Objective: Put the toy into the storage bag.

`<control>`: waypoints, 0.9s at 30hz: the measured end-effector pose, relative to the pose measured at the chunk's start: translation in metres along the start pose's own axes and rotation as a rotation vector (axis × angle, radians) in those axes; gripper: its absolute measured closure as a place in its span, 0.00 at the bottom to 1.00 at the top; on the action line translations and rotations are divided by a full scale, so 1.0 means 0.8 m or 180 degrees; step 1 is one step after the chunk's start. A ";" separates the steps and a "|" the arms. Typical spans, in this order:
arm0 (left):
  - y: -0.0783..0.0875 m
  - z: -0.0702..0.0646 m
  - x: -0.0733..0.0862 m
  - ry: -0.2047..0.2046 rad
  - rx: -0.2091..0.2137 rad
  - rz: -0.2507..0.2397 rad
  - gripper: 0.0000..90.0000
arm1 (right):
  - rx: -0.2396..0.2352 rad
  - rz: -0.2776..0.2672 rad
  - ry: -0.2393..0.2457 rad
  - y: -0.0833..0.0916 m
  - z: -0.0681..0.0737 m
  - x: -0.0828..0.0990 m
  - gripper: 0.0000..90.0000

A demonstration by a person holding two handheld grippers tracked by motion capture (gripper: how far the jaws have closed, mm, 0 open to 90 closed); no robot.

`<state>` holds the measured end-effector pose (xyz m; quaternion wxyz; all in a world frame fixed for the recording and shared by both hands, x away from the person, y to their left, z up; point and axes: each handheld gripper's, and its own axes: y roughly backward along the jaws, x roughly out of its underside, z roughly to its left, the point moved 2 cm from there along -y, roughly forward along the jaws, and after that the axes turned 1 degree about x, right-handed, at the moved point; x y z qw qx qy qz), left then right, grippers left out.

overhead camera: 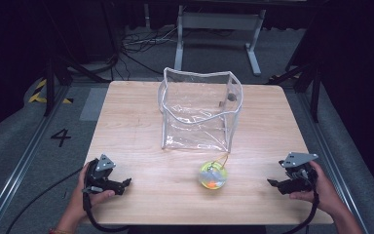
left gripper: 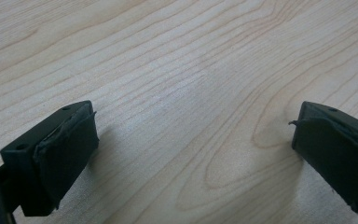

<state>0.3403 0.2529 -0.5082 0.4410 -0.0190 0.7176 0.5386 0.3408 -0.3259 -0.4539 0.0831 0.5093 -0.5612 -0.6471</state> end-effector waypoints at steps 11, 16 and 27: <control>0.000 0.000 0.000 0.0001 -0.0002 0.0006 0.01 | -0.0094 0.0009 0.0211 0.010 0.013 -0.061 0.24; 0.000 -0.001 0.000 0.0014 0.0001 0.0010 0.01 | -0.0177 -0.0091 0.0212 0.015 0.009 -0.079 0.27; 0.001 0.000 0.000 0.0008 0.0015 0.0022 0.01 | -0.0296 -0.0029 0.0444 0.025 0.020 -0.131 0.33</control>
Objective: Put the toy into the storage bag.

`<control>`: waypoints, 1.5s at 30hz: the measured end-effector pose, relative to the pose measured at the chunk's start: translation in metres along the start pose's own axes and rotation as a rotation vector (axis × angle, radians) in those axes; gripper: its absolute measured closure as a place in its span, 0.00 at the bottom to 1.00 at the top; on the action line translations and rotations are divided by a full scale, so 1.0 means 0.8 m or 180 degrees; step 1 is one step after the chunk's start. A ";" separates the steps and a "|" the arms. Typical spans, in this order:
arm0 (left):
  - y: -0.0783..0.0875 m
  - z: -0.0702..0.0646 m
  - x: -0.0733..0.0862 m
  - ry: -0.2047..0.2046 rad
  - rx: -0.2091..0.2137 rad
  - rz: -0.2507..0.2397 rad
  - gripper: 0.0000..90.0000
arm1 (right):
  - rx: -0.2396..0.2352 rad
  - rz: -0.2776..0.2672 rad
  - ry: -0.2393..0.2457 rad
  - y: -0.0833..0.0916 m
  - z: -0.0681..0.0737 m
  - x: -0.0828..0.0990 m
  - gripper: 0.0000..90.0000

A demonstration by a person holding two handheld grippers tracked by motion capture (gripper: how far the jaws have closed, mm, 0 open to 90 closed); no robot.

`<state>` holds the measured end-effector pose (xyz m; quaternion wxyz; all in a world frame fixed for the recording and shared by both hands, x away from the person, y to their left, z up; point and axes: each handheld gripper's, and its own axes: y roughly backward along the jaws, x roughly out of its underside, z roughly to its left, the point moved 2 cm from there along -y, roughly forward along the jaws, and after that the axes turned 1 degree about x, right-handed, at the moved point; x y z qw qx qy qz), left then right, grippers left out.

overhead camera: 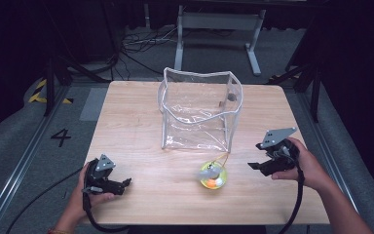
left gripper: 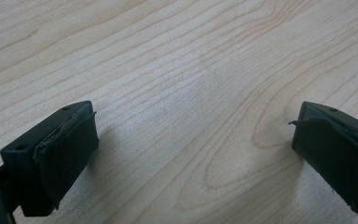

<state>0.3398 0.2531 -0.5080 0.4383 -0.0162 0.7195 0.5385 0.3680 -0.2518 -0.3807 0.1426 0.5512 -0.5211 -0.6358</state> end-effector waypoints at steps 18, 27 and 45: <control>0.000 0.000 0.000 0.0002 -0.0001 0.0000 0.01 | -0.0231 0.0049 0.0554 -0.002 0.047 -0.080 0.51; 0.000 0.000 0.000 -0.0001 -0.0003 -0.0001 0.01 | -0.0231 0.0052 0.0627 -0.007 0.053 -0.100 0.71; 0.000 0.000 0.000 0.0002 -0.0003 -0.0001 0.01 | -0.0377 0.0412 0.0679 -0.012 0.061 -0.116 0.98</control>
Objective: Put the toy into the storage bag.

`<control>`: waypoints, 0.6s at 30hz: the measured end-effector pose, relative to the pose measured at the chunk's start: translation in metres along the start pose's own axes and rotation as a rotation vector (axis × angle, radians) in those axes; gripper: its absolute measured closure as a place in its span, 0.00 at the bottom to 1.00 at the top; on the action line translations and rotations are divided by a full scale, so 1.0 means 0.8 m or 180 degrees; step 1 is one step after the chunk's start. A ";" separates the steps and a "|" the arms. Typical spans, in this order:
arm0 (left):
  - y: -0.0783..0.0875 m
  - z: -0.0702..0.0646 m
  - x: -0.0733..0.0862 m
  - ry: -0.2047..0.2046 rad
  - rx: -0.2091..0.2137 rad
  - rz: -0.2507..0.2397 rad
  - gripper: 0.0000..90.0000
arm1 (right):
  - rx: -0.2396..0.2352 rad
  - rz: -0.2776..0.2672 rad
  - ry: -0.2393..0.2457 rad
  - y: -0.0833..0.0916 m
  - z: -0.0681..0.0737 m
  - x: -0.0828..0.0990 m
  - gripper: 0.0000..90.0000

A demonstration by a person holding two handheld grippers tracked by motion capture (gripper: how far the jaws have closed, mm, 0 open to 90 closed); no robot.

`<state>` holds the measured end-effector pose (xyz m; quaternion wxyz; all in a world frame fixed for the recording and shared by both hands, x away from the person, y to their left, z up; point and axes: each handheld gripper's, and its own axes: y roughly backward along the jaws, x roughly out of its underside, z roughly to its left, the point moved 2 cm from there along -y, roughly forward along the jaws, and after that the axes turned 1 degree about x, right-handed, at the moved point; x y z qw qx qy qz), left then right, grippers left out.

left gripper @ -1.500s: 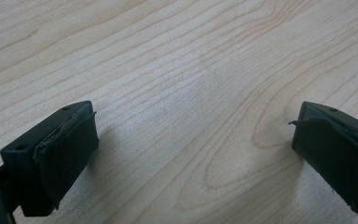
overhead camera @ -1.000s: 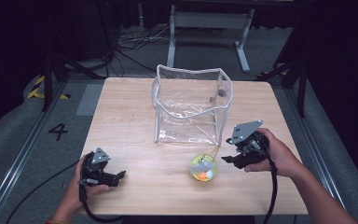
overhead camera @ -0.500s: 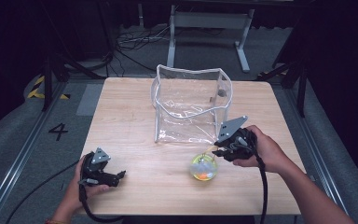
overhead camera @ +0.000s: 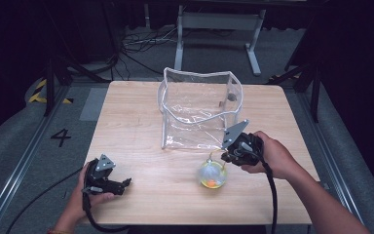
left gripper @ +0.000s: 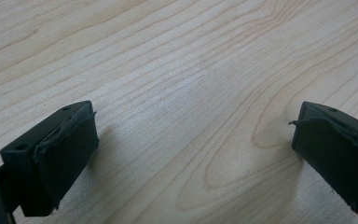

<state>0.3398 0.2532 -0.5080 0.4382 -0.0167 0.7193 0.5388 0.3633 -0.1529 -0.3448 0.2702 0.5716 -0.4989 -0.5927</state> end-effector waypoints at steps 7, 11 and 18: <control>0.000 0.000 0.000 0.0000 0.0000 0.0000 0.01 | 0.0045 0.0009 -0.0054 0.009 -0.003 0.005 0.98; 0.000 0.000 0.000 0.0003 -0.0002 0.0001 0.01 | 0.0100 0.0028 -0.0124 0.020 -0.007 0.015 0.98; 0.000 0.000 0.000 0.0003 -0.0002 0.0001 0.01 | 0.0207 -0.0005 -0.0247 0.046 -0.019 0.035 0.98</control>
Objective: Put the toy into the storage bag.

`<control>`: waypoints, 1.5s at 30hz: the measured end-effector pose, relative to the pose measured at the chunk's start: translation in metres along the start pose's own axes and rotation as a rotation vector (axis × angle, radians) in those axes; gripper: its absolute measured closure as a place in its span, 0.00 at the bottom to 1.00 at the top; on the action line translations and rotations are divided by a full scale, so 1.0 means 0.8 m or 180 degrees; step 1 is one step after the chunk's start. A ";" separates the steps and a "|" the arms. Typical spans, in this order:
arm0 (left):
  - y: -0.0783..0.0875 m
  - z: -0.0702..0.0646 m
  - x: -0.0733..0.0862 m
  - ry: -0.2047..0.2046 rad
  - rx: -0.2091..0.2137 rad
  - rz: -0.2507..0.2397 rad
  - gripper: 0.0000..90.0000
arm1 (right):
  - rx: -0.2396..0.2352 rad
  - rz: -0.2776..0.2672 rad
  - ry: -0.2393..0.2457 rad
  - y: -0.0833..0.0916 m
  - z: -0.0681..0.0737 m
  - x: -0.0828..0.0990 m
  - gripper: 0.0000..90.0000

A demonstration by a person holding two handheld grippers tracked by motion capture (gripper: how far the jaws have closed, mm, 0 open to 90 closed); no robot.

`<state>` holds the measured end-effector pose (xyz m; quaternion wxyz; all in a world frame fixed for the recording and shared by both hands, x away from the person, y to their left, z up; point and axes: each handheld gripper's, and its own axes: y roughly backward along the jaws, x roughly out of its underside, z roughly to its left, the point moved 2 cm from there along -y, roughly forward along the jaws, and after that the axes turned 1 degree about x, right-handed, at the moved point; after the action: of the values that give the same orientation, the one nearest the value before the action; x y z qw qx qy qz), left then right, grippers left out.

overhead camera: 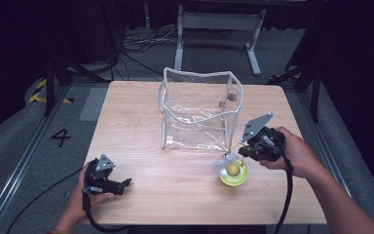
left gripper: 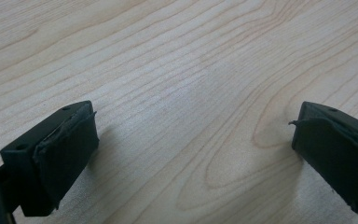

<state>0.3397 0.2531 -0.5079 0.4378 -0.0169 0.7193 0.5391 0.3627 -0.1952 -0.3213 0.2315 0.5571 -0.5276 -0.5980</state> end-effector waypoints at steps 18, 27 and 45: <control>0.000 0.000 0.000 0.0002 -0.0003 0.0000 0.01 | 0.0307 -0.0015 -0.0351 0.061 -0.046 0.035 0.98; 0.000 0.000 0.000 0.0001 -0.0003 -0.0002 0.01 | 0.0517 0.0008 -0.0630 0.080 -0.082 0.041 0.98; 0.000 0.000 0.000 0.0003 -0.0008 -0.0008 0.01 | 0.0759 0.0017 -0.0920 0.099 -0.145 0.026 0.98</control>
<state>0.3397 0.2530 -0.5081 0.4382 -0.0186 0.7188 0.5394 0.4384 -0.2830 -0.2394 0.0872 0.4876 -0.6240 -0.6044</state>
